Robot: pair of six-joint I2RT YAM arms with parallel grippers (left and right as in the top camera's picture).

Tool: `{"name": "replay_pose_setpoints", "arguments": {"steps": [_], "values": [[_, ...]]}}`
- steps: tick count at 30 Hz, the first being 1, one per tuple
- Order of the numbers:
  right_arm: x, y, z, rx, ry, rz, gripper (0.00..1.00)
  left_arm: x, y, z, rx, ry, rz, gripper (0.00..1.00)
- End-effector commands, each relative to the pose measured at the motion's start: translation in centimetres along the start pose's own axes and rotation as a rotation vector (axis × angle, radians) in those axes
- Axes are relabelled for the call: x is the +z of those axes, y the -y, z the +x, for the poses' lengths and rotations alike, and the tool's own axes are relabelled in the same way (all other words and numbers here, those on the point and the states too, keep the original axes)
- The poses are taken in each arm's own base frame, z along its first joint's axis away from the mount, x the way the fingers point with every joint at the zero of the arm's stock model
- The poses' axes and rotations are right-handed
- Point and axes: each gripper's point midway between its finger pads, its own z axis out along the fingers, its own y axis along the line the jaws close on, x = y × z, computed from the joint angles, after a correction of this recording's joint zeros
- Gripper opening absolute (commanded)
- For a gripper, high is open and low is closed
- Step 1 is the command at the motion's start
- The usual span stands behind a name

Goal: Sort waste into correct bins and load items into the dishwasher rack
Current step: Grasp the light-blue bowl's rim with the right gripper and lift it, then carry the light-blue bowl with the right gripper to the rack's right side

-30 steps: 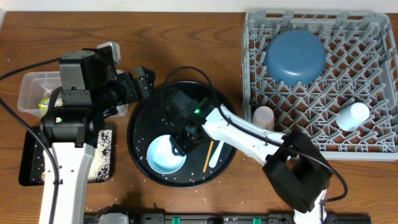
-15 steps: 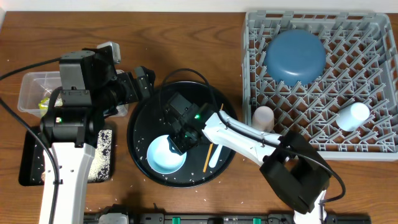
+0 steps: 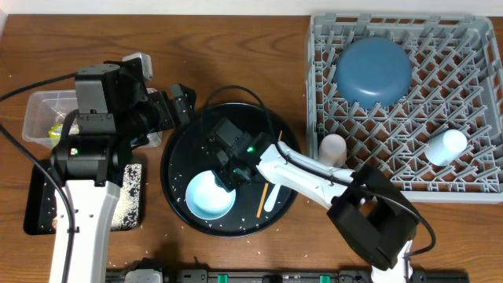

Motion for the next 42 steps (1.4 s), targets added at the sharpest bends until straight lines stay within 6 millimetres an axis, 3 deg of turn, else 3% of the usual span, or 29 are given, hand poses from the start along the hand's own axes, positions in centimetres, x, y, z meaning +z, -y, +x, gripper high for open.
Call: {"name": "replay_pose_setpoints", "arguments": {"steps": [1, 9, 17, 20, 22, 30, 33, 37, 39, 42], "values": [[-0.3, -1.1, 0.5, -0.017, 0.008, -0.005, 0.35, -0.7, 0.6, -0.9, 0.013, 0.025, 0.015, 0.98], [0.1, -1.9, 1.0, -0.036, 0.0, -0.01, 0.28, -0.7, 0.6, -0.9, 0.013, 0.025, 0.015, 0.98], [0.7, -0.9, 1.9, -0.036, -0.002, 0.062, 0.24, -0.7, 0.6, -0.9, 0.013, 0.025, 0.015, 0.98], [0.8, -0.9, 2.0, -0.033, -0.004, 0.063, 0.15, -0.7, 0.6, -0.9, 0.013, 0.025, 0.015, 0.98], [0.8, -0.9, 1.9, -0.033, -0.001, 0.062, 0.01, -0.7, 0.6, -0.9, 0.013, 0.025, 0.015, 0.98], [0.4, -1.3, 0.1, -0.01, 0.07, 0.042, 0.01, -0.7, 0.6, -0.9, 0.013, 0.025, 0.015, 0.98], [-0.9, -0.8, -1.5, 0.006, 0.116, 0.041, 0.01, -0.7, 0.6, -0.9, 0.013, 0.025, 0.015, 0.98], [-4.4, 1.1, -3.9, 0.045, 0.21, 0.084, 0.01, -0.7, 0.6, -0.9, 0.013, 0.025, 0.015, 0.98], [-7.1, 3.3, -4.9, 0.08, 0.265, 0.161, 0.01, -0.7, 0.6, -0.9, 0.013, 0.025, 0.015, 0.98], [-12.8, 8.5, -5.4, 0.161, 0.36, 0.36, 0.01, -0.7, 0.6, -0.9, 0.013, 0.025, 0.015, 0.98]]}}
